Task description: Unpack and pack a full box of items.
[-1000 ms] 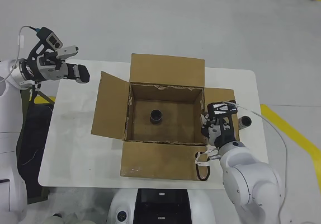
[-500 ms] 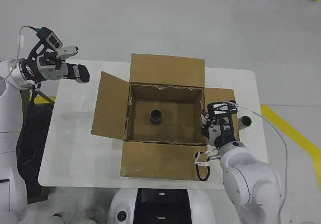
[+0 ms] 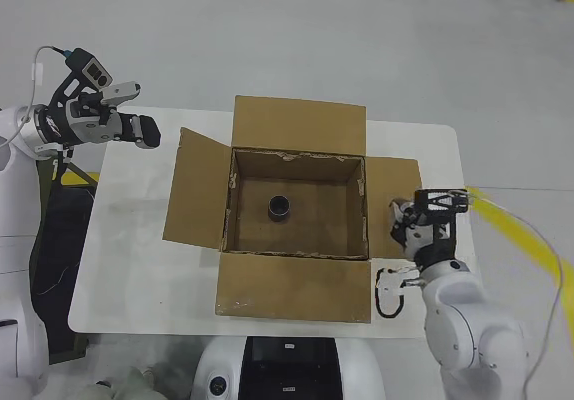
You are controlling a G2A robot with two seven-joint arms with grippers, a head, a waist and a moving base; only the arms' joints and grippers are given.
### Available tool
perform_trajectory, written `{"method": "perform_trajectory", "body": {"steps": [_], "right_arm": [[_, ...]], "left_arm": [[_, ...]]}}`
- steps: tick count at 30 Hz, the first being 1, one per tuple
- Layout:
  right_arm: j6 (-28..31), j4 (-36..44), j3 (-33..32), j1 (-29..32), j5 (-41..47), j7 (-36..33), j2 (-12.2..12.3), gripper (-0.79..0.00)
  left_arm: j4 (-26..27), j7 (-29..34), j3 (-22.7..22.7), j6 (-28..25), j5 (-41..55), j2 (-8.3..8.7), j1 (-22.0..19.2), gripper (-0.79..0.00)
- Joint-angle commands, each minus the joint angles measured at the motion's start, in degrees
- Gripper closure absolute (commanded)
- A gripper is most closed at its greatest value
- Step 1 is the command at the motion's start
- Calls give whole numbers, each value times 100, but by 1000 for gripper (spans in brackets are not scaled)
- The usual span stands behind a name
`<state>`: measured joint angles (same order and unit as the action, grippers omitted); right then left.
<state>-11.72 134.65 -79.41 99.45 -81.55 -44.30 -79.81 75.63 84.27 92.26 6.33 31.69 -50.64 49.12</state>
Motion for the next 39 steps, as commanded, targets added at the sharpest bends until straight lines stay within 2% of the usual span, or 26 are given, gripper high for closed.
{"method": "perform_trajectory", "body": {"steps": [1, 8, 15, 19, 29, 39], "right_arm": [[-26, 0, -259, 134, 184, 122, 8, 0], [120, 0, -1218, 550, 955, 410, 43, 0], [302, 0, -2153, 899, 1565, 171, 84, 0], [496, 0, -2417, 1134, 1757, -21, 104, 0], [502, 0, -2232, 1389, 1624, -569, 132, 0], [333, -490, -1743, 931, 1327, -971, 159, 0]], "left_arm": [[0, 0, 0, 0, 0, 0, 0, -785], [0, 0, 0, 0, 0, 0, 0, -785], [0, 0, 0, 0, 0, 0, 0, -785], [0, 0, 0, 0, 0, 0, 0, -785], [0, 0, 0, 0, 0, 0, 0, -785], [0, 0, 0, 0, 0, 0, 0, -785]]}}
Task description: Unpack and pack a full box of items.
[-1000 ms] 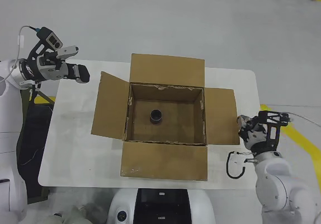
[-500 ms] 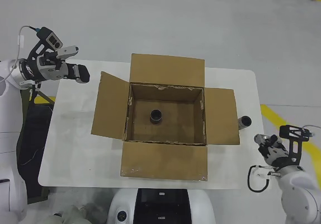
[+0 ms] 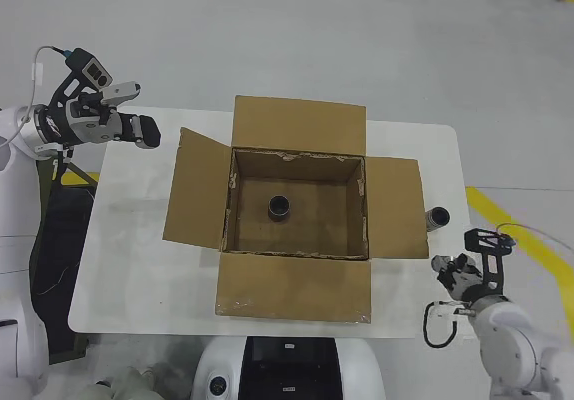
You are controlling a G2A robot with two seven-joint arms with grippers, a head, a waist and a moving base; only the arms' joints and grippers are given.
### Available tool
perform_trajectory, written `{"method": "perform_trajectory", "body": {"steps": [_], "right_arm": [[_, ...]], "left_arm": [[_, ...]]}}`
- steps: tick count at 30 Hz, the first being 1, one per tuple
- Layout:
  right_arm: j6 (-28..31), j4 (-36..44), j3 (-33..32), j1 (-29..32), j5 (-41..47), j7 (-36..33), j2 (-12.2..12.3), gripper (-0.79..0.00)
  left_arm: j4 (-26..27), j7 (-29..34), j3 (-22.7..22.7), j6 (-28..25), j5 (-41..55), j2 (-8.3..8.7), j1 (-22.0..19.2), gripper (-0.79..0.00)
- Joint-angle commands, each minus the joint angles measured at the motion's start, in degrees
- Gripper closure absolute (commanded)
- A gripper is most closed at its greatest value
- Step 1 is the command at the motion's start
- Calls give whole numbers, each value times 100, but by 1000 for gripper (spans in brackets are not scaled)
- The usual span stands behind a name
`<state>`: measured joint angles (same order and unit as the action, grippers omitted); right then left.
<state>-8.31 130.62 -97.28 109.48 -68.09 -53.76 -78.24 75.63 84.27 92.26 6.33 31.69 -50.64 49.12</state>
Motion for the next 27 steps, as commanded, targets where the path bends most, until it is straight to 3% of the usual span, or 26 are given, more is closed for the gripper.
{"method": "perform_trajectory", "body": {"steps": [1, 27], "right_arm": [[-26, -176, 89, -146, -43, -45, 4, 0], [-497, -1969, 497, -1652, -301, -334, 45, 0]], "left_arm": [[0, 0, 0, 0, 0, 0, 0, -785], [0, 0, 0, 0, 0, 0, 0, -785]]}}
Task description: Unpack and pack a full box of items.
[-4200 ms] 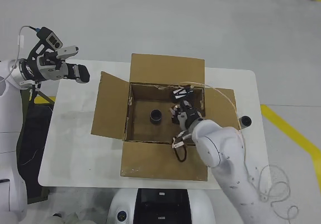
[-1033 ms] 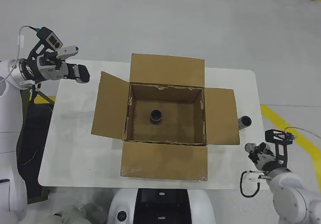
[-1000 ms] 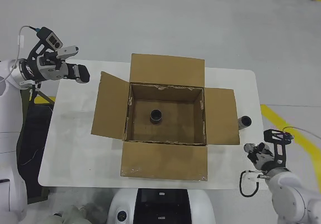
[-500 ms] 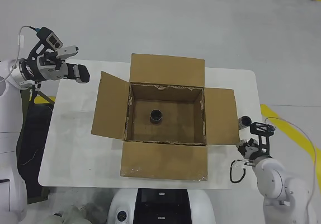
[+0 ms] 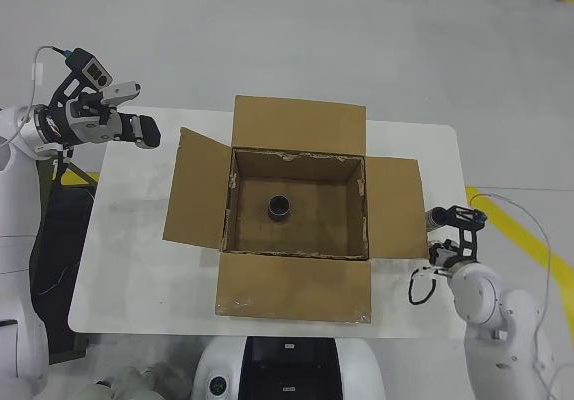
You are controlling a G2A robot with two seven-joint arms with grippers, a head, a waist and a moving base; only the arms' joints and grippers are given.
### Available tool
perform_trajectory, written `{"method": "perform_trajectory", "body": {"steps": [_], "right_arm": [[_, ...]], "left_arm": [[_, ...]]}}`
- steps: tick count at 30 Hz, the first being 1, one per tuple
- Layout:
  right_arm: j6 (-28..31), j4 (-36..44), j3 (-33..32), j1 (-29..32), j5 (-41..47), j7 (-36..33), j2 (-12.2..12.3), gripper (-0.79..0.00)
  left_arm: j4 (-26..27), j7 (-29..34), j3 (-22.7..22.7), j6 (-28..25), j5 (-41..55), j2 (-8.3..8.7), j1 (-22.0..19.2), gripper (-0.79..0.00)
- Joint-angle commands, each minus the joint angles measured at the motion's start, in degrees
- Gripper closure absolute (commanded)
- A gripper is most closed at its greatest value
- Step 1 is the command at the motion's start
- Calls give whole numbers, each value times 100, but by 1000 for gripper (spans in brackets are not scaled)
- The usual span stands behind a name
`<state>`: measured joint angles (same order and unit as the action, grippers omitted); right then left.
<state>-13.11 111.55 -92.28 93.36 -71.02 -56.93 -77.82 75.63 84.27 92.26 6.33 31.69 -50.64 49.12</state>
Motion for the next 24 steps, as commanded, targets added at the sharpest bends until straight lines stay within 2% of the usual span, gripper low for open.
{"method": "perform_trajectory", "body": {"steps": [1, 19, 21, 24], "right_arm": [[-30, -122, -5, -80, -8, -25, 4, 0], [-80, -978, -63, -631, 266, 57, 40, -3], [-78, -1023, -56, -659, 274, 66, 45, -95], [-88, -1099, -49, -698, 314, 85, 50, -148]], "left_arm": [[0, 0, 0, 0, 0, 0, 0, -785], [0, 0, 0, 0, 0, 0, 0, -785], [0, 0, 0, 0, 0, 0, 0, -785], [0, 0, 0, 0, 0, 0, 0, -785]]}}
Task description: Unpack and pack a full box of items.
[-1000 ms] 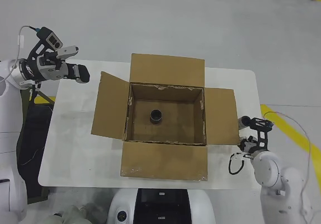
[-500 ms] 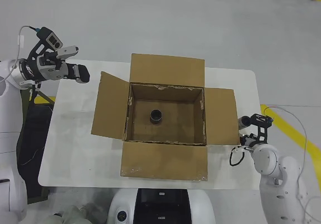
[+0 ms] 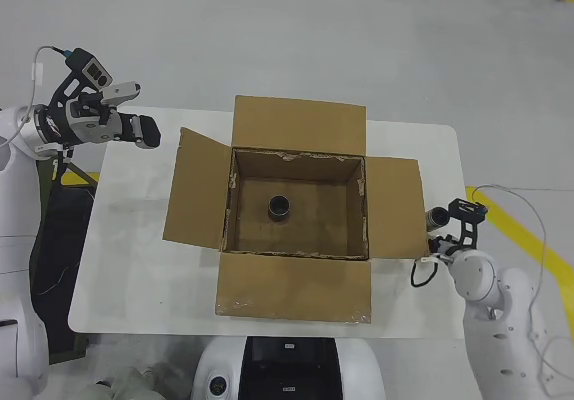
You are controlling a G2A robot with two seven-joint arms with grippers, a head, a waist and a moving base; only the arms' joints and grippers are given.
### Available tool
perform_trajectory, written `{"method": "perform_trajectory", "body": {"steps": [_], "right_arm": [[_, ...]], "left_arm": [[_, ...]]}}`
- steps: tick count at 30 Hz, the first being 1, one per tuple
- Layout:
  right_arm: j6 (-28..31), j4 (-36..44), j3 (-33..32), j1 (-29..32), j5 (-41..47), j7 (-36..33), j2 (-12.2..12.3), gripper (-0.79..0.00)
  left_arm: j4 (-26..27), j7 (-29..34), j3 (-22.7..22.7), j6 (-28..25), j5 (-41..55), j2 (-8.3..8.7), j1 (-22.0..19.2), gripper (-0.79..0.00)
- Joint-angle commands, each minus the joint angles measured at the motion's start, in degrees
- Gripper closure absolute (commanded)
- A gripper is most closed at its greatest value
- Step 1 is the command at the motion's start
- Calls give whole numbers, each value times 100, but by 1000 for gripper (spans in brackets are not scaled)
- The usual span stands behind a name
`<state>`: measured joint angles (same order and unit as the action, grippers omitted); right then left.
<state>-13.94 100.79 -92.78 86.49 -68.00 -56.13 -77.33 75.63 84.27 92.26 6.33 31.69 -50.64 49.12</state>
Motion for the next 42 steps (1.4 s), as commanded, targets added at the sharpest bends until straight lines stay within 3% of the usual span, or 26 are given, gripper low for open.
{"method": "perform_trajectory", "body": {"steps": [1, 7, 14, 22, 35, 42], "right_arm": [[-3, -37, 5, -19, 29, 13, 3, -179], [-47, -93, -5, -19, 74, 49, 16, -443], [-68, 22, -109, 60, 217, 60, 37, -385], [-221, 1110, -600, 607, 607, 51, 69, -394], [-283, 2572, -852, 1063, 895, 118, 96, -483], [-174, 3315, -539, 1018, 786, 45, 117, -523]], "left_arm": [[0, 0, 0, 0, 0, 0, 0, -785], [0, 0, 0, 0, 0, 0, 0, -785], [0, 0, 0, 0, 0, 0, 0, -785], [0, 0, 0, 0, 0, 0, 0, -785], [0, 0, 0, 0, 0, 0, 0, -785], [0, 0, 0, 0, 0, 0, 0, -785]]}}
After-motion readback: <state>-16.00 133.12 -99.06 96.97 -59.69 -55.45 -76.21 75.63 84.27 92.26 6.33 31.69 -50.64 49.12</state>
